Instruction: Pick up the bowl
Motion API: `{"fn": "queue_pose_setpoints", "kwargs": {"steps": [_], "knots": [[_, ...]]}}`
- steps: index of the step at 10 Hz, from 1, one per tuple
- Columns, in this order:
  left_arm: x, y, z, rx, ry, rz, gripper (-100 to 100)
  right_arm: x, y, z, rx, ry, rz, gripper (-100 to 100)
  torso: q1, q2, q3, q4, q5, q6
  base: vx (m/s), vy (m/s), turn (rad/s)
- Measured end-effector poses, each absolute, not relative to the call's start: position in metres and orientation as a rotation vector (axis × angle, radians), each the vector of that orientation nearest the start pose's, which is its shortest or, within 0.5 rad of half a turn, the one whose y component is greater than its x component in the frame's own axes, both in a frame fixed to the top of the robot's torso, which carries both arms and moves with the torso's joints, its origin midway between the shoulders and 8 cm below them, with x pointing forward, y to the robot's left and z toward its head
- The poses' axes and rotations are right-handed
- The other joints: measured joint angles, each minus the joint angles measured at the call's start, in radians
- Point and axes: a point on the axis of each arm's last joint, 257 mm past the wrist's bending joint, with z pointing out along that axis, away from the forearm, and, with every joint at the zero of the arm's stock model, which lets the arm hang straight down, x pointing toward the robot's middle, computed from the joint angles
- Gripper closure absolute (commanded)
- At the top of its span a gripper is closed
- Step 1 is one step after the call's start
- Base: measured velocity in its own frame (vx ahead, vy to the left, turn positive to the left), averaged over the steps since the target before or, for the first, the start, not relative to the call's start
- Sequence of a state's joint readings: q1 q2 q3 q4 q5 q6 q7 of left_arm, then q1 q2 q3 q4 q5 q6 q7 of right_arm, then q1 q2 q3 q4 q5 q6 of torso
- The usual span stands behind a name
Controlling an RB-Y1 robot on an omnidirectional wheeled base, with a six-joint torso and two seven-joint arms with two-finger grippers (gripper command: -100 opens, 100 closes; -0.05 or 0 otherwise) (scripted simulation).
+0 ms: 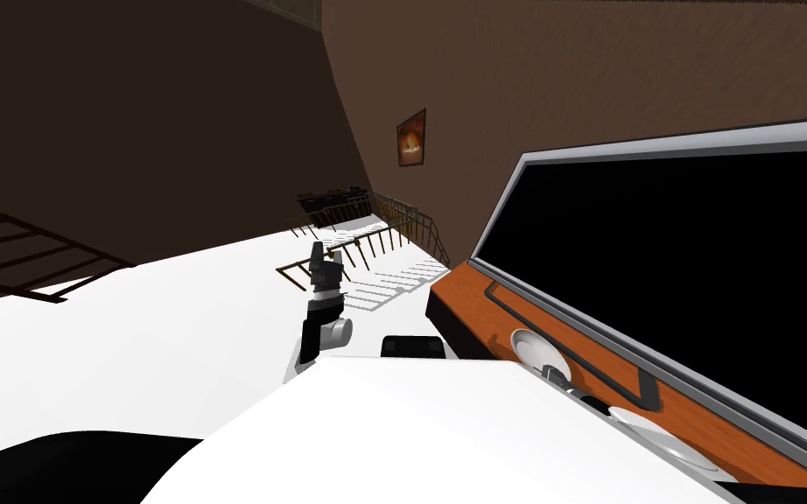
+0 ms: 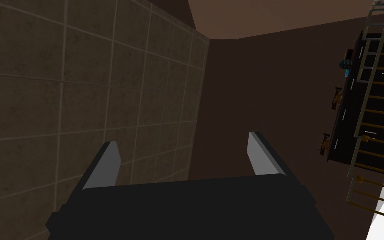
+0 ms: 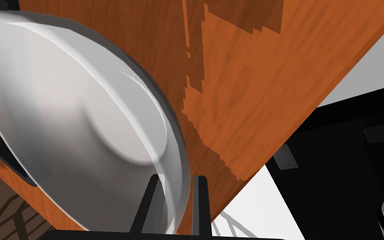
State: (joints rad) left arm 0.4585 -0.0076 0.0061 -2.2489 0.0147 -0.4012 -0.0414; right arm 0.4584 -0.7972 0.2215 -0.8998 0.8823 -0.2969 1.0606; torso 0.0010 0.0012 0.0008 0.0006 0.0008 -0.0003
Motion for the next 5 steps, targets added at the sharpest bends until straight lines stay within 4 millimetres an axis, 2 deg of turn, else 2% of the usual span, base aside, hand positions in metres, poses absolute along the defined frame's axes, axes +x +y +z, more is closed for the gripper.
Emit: {"fn": "queue_pose_setpoints", "kwargs": {"steps": [1,2,4,5], "knots": [[0.368,0.283,0.005,-0.731,0.670,-1.261,0,0.110,-0.566,-0.545,-1.296,2.425,-0.485,0,0.000,0.000,0.000,0.000,0.000,0.000,0.000,0.000,0.000],[0.368,0.283,0.005,-0.731,0.670,-1.261,0,0.110,-0.566,-0.545,-1.296,2.425,-0.485,100,0.001,0.000,0.000,0.000,0.001,0.000,0.005,0.061,-0.068],[0.368,0.283,0.005,-0.731,0.670,-1.261,0,0.108,-0.577,-0.534,-1.312,2.416,-0.486,100,0.007,0.000,0.000,0.000,0.002,0.000,0.007,0.064,-0.047],[0.368,0.283,0.005,-0.731,0.670,-1.261,0,0.107,-0.577,-0.533,-1.311,2.417,-0.484,0,0.005,0.000,0.000,0.000,0.002,0.000,0.000,0.008,0.001]]}}
